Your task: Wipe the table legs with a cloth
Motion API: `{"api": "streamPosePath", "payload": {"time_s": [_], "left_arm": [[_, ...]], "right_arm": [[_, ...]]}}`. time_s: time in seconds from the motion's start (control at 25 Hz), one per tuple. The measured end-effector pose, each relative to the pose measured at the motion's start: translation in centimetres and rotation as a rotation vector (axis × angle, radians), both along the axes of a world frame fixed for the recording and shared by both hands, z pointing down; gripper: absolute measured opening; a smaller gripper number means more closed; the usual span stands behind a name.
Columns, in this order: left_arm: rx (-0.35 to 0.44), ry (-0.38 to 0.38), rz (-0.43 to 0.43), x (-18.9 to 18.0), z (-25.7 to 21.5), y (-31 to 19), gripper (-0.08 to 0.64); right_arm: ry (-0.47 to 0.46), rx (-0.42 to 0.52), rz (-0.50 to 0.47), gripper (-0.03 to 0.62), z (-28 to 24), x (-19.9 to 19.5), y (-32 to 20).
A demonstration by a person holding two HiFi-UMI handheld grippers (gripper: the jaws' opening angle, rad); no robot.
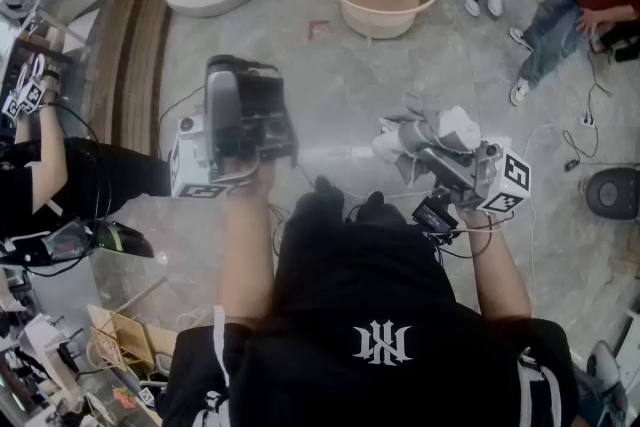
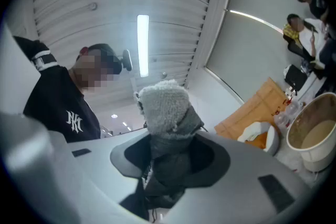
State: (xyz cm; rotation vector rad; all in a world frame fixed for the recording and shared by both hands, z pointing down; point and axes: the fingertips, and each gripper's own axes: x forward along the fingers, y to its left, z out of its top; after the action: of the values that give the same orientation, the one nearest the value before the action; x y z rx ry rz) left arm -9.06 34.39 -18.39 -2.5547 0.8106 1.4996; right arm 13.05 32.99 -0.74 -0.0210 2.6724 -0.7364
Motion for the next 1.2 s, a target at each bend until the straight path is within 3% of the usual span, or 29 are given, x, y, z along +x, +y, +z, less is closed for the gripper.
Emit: {"api": "streamPosePath", "payload": {"time_s": [0.08, 0.16, 0.4, 0.52, 0.64, 0.72, 0.88, 1.0, 1.08, 1.12, 1.2], "left_arm": [[0.064, -0.088, 0.005, 0.8, -0.7, 0.5, 0.005], [0.113, -0.136, 0.078, 1.8, -1.1, 0.7, 0.005], [0.191, -0.157, 0.479, 5.1, -1.3, 1.7, 0.006], [0.204, -0.186, 0.613, 6.7, -0.7, 4.4, 0.006], [0.141, -0.18, 0.722, 7.1, 1.7, 6.2, 0.006], [0.061, -0.146, 0.736, 6.4, 4.3, 5.7, 0.006], [-0.02, 0.046, 0.809, 3.7, 7.8, 5.3, 0.006], [-0.096, 0.095, 0.856, 3.5, 10.0, 4.9, 0.006], [-0.136, 0.224, 0.921, 2.8, 11.2, 4.1, 0.009], [-0.128, 0.253, 0.923, 2.4, 11.9, 4.0, 0.008], [-0.149, 0.191, 0.801, 2.6, 12.9, 3.6, 0.008]], "right_arm": [[0.038, 0.062, -0.024, 0.147, 0.4, -1.5, -1.1], [0.052, 0.101, -0.042, 0.147, 0.1, -2.3, -1.6], [0.082, 0.122, 0.033, 0.147, 0.0, -1.0, -2.3], [0.115, 0.12, 0.083, 0.146, 0.7, -0.8, -2.2], [0.129, 0.122, 0.108, 0.147, 1.0, -0.8, -1.9], [0.133, 0.127, 0.118, 0.149, 1.1, -1.2, -1.8], [0.146, 0.125, 0.121, 0.152, 1.7, -1.7, -2.1], [0.129, 0.109, 0.117, 0.152, 2.4, -1.9, -2.9], [0.119, 0.095, 0.099, 0.152, 2.8, -2.1, -3.3], [0.107, 0.069, 0.077, 0.152, 3.0, -2.4, -3.2], [0.064, -0.021, 0.02, 0.152, 3.5, -3.2, -1.8]]}}
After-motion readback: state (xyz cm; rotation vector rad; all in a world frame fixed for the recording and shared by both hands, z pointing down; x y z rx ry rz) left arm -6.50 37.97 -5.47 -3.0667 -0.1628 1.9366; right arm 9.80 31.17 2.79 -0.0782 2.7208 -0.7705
